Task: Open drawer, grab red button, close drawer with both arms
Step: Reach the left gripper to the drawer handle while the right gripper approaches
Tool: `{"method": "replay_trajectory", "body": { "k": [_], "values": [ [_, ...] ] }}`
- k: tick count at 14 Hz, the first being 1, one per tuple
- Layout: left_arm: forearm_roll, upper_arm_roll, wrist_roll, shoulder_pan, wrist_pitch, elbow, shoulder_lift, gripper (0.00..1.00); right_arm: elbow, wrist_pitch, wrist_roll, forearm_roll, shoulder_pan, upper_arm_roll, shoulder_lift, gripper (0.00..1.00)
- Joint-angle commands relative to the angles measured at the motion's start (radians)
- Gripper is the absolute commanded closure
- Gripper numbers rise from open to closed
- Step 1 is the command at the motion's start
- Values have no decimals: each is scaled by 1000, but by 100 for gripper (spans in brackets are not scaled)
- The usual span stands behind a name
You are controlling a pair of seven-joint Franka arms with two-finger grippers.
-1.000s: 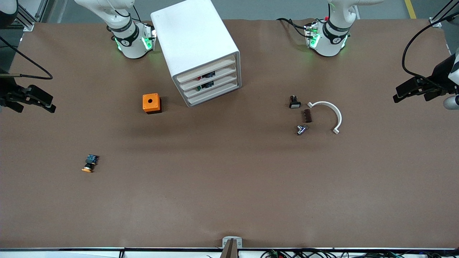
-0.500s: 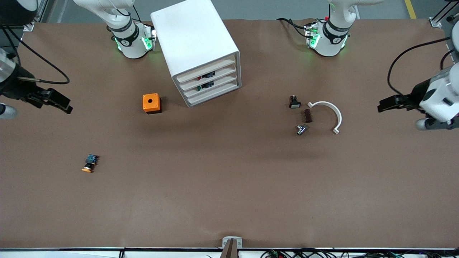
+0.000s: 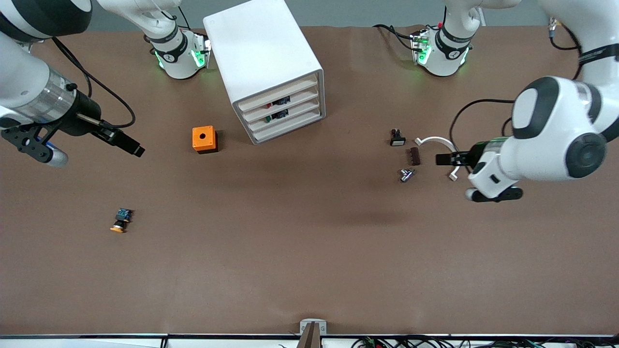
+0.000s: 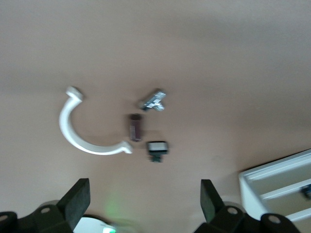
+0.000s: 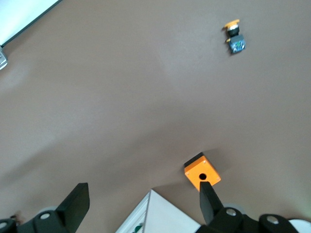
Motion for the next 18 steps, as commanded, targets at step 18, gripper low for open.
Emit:
{"method": "replay_trajectory", "body": {
  "k": [18],
  "values": [
    [-766, 0, -1561, -298, 13, 213, 446, 0, 5, 2, 362, -31, 236, -10, 52, 0]
  ]
}}
